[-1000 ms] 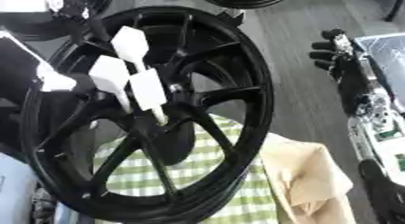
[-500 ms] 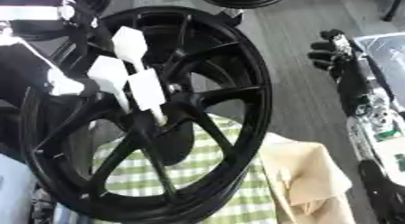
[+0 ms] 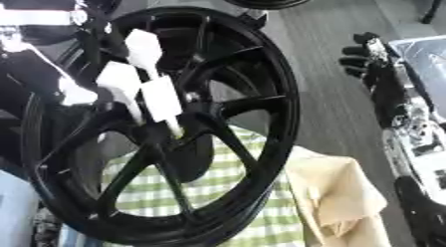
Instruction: Pull the pin out of the wheel hub.
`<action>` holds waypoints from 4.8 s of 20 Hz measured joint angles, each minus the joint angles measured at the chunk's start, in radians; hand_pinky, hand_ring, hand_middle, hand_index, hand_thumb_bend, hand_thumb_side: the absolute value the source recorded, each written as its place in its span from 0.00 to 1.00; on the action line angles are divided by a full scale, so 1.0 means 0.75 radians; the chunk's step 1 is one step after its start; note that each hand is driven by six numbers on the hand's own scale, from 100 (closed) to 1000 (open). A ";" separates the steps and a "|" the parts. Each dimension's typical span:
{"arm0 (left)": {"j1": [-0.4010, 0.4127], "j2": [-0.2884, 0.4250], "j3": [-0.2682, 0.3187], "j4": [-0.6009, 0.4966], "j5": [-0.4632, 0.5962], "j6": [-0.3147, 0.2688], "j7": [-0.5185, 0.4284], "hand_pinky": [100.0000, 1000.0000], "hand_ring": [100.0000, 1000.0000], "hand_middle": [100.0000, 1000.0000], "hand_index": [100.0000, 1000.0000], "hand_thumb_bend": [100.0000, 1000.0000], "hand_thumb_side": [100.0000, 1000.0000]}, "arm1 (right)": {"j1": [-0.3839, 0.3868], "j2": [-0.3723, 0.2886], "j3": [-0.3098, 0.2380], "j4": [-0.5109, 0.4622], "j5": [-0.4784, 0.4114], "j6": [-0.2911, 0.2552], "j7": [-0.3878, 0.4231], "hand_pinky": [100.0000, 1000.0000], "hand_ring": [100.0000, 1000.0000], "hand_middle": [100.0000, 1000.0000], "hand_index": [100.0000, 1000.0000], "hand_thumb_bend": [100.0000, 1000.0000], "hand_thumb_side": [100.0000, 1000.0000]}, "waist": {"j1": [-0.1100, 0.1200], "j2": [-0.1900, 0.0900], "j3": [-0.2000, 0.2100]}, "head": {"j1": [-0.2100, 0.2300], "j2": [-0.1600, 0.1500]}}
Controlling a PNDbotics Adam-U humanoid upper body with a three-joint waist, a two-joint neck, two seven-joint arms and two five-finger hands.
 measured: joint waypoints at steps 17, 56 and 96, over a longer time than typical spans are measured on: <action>0.015 -0.023 -0.012 0.027 0.000 -0.015 -0.026 0.68 0.55 0.63 0.73 0.22 0.13 | 0.000 0.001 0.000 0.000 0.000 0.000 0.000 0.83 0.75 0.69 0.84 0.00 0.83 | -0.005 0.002 -0.004 | 0.000 0.000; 0.062 -0.033 0.027 0.017 0.046 0.059 0.129 0.54 0.34 0.38 0.37 0.05 0.00 | -0.007 0.010 0.001 0.000 0.000 0.008 0.002 0.83 0.75 0.69 0.84 0.00 0.84 | -0.008 0.010 -0.003 | 0.003 0.001; 1.046 0.253 0.979 0.092 0.204 -0.026 0.716 0.85 0.75 0.81 0.86 0.32 0.81 | 0.011 -0.005 -0.032 0.000 0.000 0.003 -0.032 0.83 0.74 0.69 0.84 0.00 0.84 | -0.004 0.020 0.064 | -0.061 -0.007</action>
